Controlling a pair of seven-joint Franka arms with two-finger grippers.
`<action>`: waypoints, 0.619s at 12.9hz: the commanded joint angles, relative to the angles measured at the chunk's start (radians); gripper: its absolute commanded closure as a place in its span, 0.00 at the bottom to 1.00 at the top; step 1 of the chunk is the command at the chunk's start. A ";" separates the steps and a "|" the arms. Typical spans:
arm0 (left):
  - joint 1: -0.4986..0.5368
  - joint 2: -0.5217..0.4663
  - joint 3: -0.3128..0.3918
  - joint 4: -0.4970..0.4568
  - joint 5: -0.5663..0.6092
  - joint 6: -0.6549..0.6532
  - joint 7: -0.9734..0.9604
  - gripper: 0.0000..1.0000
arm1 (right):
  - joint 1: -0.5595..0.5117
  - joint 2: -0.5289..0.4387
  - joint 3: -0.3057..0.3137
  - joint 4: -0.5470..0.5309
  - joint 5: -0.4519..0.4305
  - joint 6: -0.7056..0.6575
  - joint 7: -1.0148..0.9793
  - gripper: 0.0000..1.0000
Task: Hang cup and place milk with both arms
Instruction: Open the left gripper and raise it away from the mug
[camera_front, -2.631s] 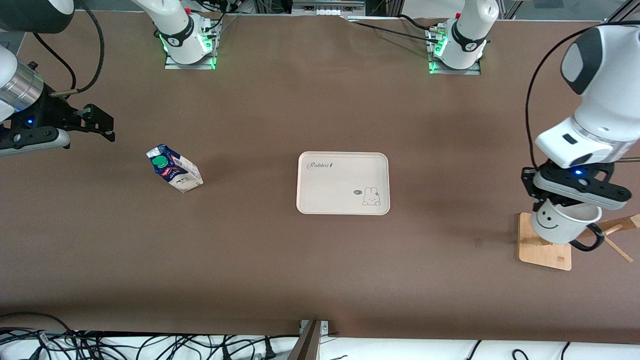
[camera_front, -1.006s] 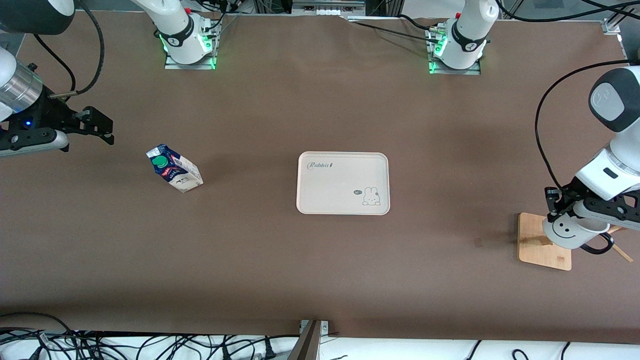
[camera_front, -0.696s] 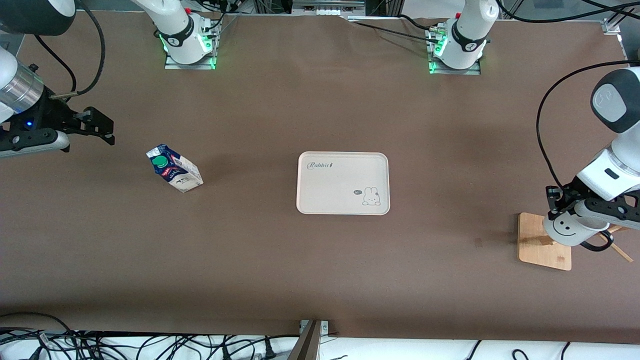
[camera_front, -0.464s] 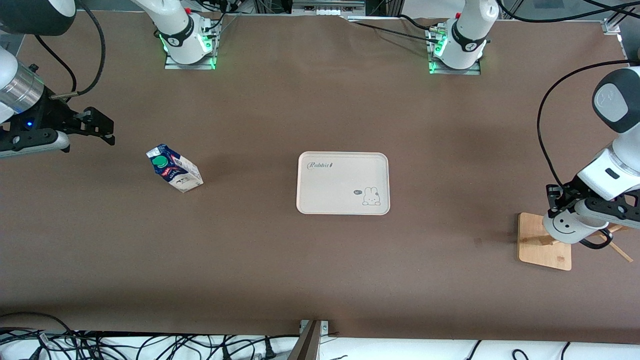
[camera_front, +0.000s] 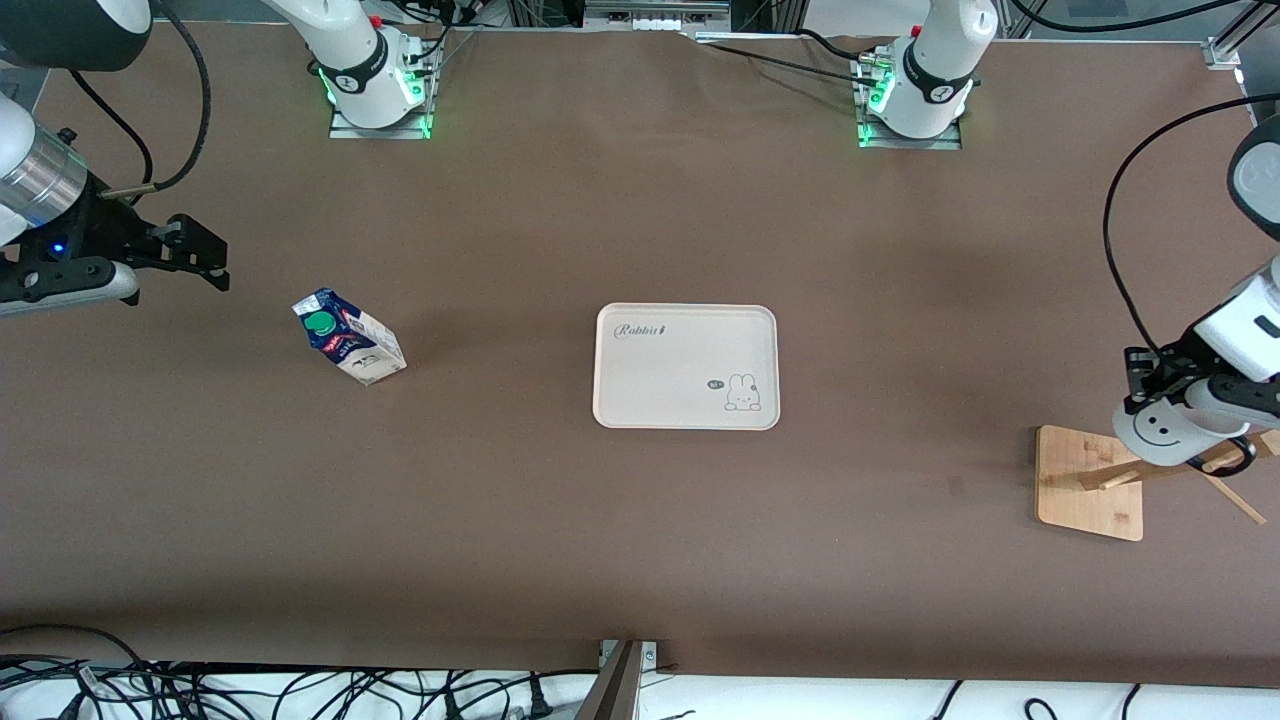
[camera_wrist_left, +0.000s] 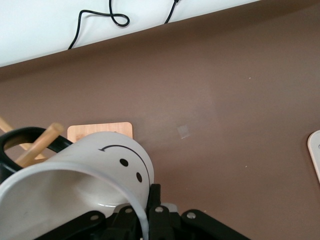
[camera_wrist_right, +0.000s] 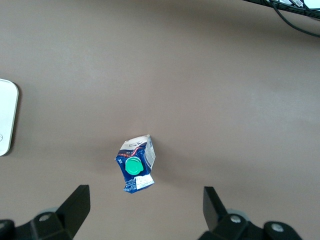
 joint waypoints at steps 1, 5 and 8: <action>0.004 -0.014 0.028 -0.010 -0.031 -0.010 0.126 1.00 | -0.017 0.006 0.017 0.022 -0.010 -0.006 0.016 0.00; 0.018 -0.013 0.032 -0.008 -0.105 -0.016 0.129 0.00 | -0.019 0.006 0.017 0.022 -0.010 -0.006 0.016 0.00; 0.017 -0.039 0.032 0.021 -0.108 -0.108 0.117 0.00 | -0.020 0.006 0.017 0.022 -0.010 -0.006 0.016 0.00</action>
